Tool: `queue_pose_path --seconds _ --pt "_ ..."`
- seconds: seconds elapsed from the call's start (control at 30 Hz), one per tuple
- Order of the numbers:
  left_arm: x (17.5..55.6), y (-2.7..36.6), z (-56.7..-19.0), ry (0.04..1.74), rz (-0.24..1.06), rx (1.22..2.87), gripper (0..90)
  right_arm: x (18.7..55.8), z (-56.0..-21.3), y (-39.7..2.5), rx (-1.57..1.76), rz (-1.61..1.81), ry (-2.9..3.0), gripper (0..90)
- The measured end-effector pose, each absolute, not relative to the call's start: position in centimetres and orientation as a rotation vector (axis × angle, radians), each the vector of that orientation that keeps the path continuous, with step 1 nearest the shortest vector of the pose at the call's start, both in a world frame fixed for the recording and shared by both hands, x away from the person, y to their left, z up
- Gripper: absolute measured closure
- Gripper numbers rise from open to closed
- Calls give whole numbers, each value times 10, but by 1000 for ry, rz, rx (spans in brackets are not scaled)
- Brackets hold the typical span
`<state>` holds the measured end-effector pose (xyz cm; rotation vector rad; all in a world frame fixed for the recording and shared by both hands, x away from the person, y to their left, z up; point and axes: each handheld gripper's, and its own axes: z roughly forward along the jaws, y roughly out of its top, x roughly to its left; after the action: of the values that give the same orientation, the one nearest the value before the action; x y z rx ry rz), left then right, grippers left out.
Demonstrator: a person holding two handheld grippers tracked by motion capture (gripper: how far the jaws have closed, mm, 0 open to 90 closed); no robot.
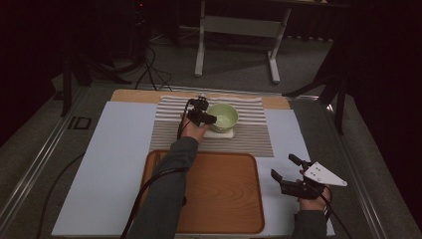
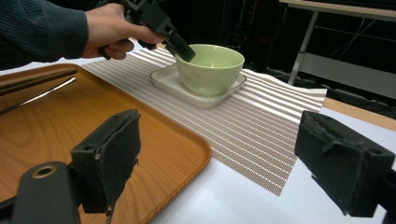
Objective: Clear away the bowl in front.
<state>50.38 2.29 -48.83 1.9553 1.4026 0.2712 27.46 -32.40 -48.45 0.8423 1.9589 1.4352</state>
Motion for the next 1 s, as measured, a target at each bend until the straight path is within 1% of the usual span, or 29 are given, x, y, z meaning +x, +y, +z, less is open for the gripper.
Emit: queue_pose_path --seconds 0.27,0.47,0.53,0.67,0.73,0.9,1.0 --pt "514 18 -491 1465 298 1987 657 275 -484 -324 841 1440 1958 139" --pt "515 20 -491 1501 336 1982 769 275 -484 -324 841 1444 1956 138" --pt "515 21 -493 1511 321 1980 782 275 -484 -324 841 1443 1957 138" --pt "516 19 -499 1521 290 1985 780 275 -484 -325 844 1445 1953 138" --pt "516 18 -500 1529 293 1981 784 275 -484 -325 843 1445 1953 139" --pt "518 21 -499 1571 272 1947 841 275 -484 -325 845 1449 1951 138" --pt "518 21 -499 1580 270 1932 844 275 -483 -326 845 1450 1950 138"
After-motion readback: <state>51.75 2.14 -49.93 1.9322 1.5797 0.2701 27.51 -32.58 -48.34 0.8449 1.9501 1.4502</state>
